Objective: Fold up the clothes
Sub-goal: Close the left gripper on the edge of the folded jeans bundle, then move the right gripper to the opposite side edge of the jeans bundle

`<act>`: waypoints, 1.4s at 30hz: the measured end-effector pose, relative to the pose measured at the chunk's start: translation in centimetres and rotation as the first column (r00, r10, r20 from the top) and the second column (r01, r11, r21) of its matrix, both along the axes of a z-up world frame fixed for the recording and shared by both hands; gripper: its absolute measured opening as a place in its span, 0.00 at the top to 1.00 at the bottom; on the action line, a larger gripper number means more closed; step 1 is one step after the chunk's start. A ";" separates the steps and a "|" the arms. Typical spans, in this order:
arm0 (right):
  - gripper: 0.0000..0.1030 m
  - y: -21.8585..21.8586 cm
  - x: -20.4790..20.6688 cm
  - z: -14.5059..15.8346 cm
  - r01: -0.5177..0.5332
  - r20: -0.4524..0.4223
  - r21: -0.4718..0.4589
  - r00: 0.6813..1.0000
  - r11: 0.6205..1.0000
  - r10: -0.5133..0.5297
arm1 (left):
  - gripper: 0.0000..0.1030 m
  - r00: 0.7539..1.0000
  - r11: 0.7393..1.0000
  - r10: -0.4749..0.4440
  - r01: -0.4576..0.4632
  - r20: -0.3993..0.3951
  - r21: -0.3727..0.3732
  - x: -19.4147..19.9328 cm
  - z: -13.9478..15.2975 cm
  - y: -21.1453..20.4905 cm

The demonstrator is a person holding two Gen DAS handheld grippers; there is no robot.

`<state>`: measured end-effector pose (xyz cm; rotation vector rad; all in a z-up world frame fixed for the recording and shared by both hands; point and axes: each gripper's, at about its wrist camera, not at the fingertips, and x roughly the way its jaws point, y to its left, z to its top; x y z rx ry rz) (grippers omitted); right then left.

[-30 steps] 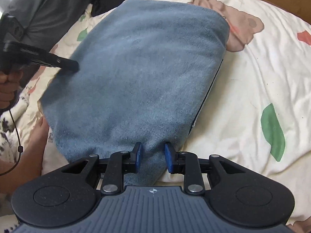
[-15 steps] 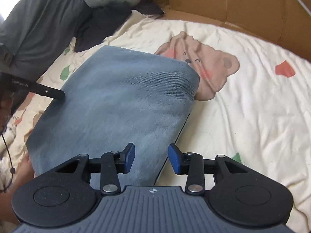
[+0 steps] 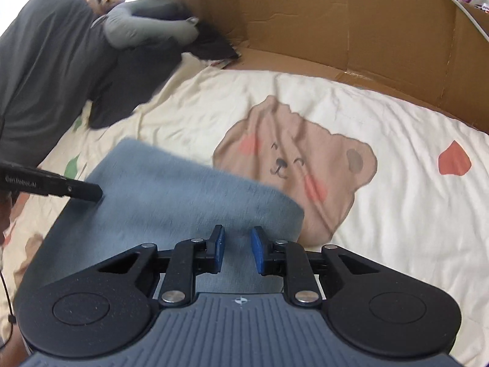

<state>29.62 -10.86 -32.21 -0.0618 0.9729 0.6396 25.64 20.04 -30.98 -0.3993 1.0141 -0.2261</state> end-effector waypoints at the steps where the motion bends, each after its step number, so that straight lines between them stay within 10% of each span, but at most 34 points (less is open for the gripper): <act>1: 0.75 0.2 0.4 0.0 0.008 0.005 0.000 1.000 1.000 -0.008 | 0.97 1.000 1.000 0.005 -0.005 0.004 0.000 0.4 0.0 0.0; 15: 0.80 1.5 2.7 -3.0 0.069 -0.074 -0.035 0.995 0.997 -0.072 | 0.98 0.998 0.997 0.062 -0.063 0.034 0.047 2.3 -0.7 0.4; 42: 0.74 0.0 1.9 -0.8 0.066 -0.089 -0.004 0.994 0.998 -0.066 | 0.98 0.991 0.999 -0.017 0.011 -0.130 -0.047 -10.3 0.3 1.0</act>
